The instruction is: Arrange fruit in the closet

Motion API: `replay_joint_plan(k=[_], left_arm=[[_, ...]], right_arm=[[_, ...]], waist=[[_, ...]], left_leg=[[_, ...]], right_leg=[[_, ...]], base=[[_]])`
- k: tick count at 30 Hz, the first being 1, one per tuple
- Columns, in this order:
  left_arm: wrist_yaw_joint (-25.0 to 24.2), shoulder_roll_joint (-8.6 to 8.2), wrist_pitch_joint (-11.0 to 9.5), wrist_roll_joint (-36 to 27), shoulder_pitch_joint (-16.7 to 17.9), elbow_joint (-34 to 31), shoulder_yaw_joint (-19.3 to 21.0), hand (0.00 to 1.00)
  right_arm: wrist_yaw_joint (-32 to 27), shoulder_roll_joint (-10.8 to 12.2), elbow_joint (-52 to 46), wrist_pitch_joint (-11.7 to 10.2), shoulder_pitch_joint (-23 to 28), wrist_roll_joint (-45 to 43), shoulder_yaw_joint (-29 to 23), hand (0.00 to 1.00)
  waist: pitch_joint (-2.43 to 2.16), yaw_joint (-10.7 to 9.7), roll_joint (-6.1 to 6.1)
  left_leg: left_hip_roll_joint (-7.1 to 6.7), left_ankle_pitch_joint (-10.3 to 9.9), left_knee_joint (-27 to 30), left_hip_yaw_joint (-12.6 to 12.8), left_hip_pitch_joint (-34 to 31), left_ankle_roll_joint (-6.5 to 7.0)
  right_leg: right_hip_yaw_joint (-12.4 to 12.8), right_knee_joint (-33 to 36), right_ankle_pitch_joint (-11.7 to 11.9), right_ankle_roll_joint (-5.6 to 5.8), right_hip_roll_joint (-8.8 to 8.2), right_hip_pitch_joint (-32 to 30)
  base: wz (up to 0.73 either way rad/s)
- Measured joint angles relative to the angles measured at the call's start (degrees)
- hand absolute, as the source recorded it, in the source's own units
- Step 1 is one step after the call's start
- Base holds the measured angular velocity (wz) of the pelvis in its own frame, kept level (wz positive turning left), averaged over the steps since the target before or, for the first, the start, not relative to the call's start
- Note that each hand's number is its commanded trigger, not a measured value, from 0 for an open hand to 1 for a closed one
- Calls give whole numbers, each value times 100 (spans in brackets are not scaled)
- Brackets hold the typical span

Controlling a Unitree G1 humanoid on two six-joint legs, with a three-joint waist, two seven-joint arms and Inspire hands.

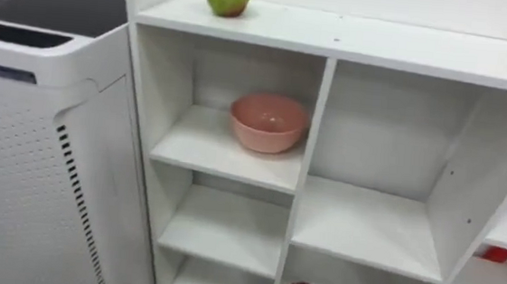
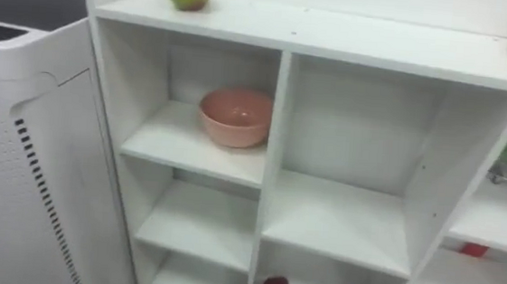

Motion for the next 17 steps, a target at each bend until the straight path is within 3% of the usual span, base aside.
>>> replay_joint_plan(k=[3, 8, 12, 17], left_arm=[[0, -242, 124, 241, 217, 17, 341, 0], [-1, -400, 226, 258, 268, 18, 623, 0], [-154, -500, 336, 591, 129, 36, 894, 0], [-414, -634, 386, 654, 31, 206, 1357, 0]], right_arm=[[16, 307, 377, 51, 153, 57, -407, 0], [155, 504, 635, 210, 299, 609, -527, 0], [316, 717, 919, 418, 225, 652, -838, 0], [411, 801, 1253, 561, -40, 874, -1237, 0]], waist=[[-30, -170, -2], [-44, -307, 28], [-53, -364, 83], [-48, -465, 112]], left_leg=[[-2, 5, -248, -12, 416, -8], [-4, 5, -544, -8, 1007, -15], [-4, 3, -726, 51, 1348, -20], [5, 6, -858, 173, 1603, -24]], right_leg=[[-34, -239, -16, 34, 35, 426], [-45, -580, -4, 73, 95, 1026], [57, -679, -15, 97, 129, 1289], [259, -728, -14, 107, 168, 1430]], base=[[7], [2], [-9], [-13]])
